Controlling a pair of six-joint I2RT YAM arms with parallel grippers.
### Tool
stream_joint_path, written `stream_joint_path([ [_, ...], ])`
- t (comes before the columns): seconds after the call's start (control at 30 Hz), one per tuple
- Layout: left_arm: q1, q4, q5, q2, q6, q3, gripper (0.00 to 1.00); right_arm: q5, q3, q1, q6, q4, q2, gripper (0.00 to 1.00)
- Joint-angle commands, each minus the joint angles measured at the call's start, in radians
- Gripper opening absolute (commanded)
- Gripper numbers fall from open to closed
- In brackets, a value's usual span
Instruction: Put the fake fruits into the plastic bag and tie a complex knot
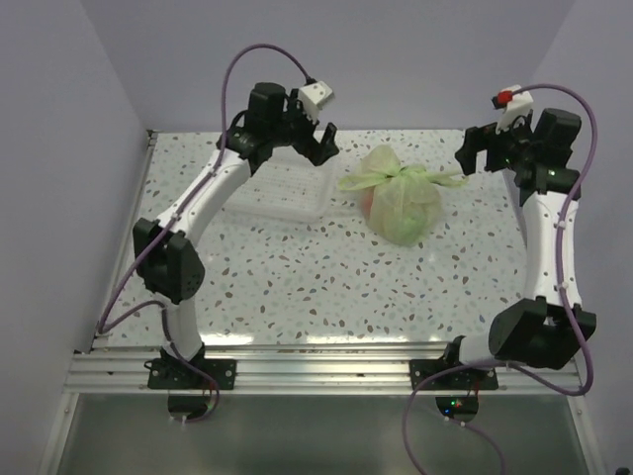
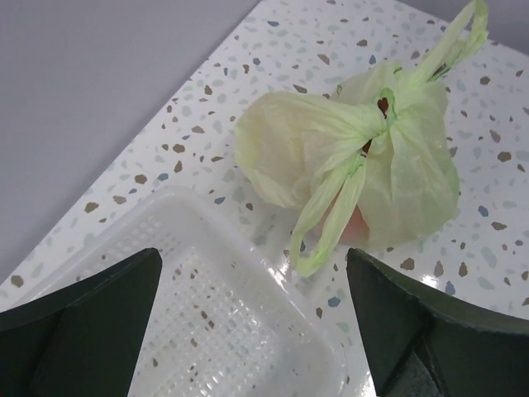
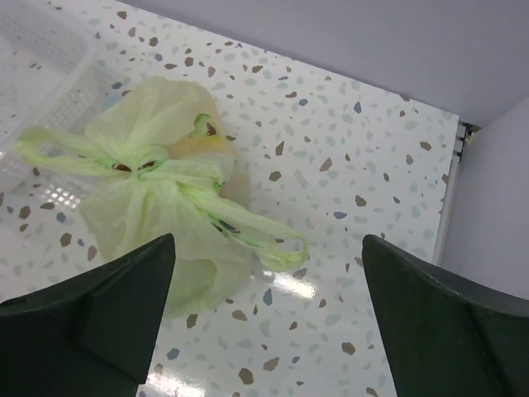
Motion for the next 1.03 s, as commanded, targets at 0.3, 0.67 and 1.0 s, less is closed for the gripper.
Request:
stream_joint_path([
  [0.3, 0.043, -0.226, -0.114, -0.484, 0.042, -0.411, 1.00, -0.063, -0.051, 0.198, -0.018, -0.460, -0.118, 0.99],
  [0.67, 0.146, -0.142, -0.258, -0.854, -0.028, -0.985, 1.00, 0.069, -0.504, 0.498, 0.056, -0.261, -0.319, 0.99],
  [1.0, 0.218, -0.105, -0.316, -0.900, -0.050, -0.999, 1.00, 0.108, -0.550, 0.501, 0.066, -0.236, -0.365, 0.98],
])
